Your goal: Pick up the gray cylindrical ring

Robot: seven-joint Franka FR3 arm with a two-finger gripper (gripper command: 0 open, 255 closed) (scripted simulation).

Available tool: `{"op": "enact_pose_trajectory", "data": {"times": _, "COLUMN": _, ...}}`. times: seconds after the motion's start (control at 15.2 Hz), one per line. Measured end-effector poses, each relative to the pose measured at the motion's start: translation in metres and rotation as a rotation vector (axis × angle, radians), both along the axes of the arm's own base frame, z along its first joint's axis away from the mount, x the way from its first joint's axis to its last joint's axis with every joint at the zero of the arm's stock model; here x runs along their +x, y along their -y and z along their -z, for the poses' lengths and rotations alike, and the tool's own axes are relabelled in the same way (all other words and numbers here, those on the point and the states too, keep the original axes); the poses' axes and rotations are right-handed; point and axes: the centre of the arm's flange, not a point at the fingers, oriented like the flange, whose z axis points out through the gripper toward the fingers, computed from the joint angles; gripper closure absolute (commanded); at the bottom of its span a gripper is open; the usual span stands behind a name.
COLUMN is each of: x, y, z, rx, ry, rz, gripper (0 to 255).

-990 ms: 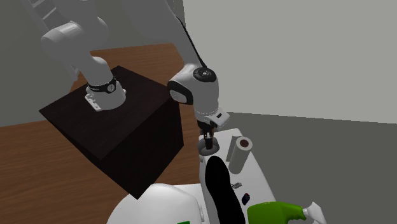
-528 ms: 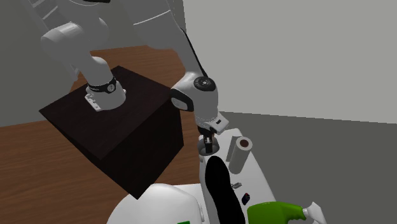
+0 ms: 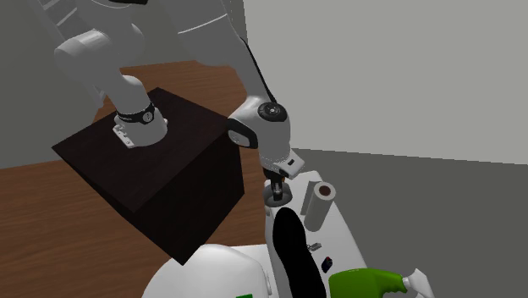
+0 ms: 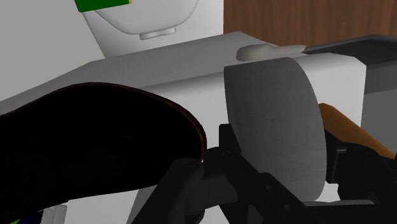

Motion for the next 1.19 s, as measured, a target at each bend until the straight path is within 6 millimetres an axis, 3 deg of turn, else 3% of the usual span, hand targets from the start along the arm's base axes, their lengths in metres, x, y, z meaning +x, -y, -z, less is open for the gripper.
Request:
{"op": "enact_pose_trajectory", "data": {"times": 0.33, "x": 0.0, "y": -0.001, "z": -0.01, "rx": 0.0, "ry": -0.002, "rz": 0.001, "gripper": 255}}
{"op": "enact_pose_trajectory", "data": {"times": 1.19, "x": -0.001, "y": 0.0, "z": -0.076, "rx": 0.0, "ry": -0.001, "rz": 0.001, "gripper": 255}}
